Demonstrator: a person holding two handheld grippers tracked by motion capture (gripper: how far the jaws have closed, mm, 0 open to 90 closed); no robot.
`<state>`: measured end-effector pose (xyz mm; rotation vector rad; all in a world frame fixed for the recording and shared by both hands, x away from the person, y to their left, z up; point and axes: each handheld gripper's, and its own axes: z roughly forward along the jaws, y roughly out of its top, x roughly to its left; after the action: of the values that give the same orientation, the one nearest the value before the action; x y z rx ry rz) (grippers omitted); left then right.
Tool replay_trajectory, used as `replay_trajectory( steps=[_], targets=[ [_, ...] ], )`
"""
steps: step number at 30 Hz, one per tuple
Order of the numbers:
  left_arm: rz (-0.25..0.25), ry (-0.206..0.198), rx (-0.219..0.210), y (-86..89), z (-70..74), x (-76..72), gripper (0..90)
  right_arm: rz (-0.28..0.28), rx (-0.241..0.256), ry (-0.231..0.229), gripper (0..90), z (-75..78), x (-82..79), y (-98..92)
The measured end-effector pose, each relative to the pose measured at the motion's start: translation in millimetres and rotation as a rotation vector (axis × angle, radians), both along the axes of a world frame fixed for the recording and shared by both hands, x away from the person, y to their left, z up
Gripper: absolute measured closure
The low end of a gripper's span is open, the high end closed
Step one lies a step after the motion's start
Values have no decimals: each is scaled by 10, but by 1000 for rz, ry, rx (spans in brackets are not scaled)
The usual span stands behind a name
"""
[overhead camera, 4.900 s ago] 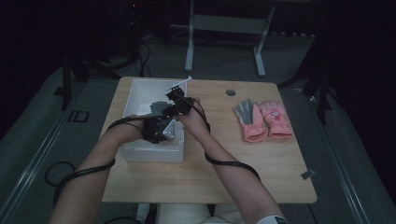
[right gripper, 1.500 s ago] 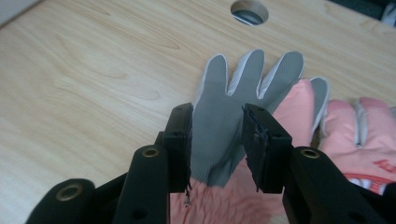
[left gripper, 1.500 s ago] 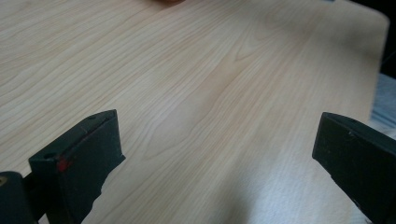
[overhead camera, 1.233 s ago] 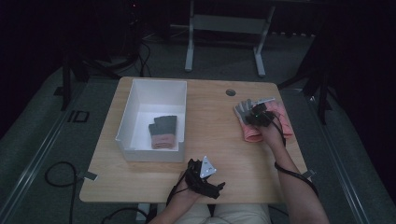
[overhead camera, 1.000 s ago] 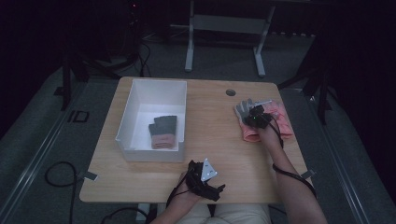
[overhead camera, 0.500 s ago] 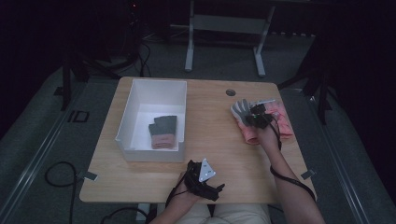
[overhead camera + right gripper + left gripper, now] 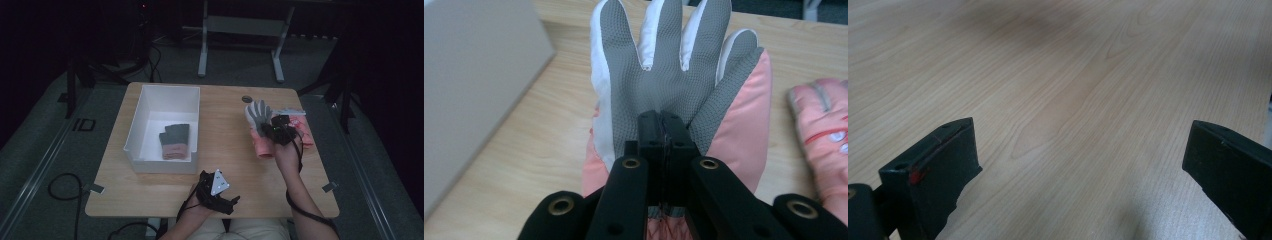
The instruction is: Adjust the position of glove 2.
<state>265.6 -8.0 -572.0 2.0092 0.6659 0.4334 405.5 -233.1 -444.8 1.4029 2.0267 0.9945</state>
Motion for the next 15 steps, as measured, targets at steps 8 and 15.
replay_trajectory(
  steps=[8,15],
  targets=[
    [1,-10,-13,13,7,-19,11,-3,39,31,892,-156,-269,213],
    [5,-23,-2,16,-16,-23,11,-32,53,102,892,-499,-200,335]
  ],
)
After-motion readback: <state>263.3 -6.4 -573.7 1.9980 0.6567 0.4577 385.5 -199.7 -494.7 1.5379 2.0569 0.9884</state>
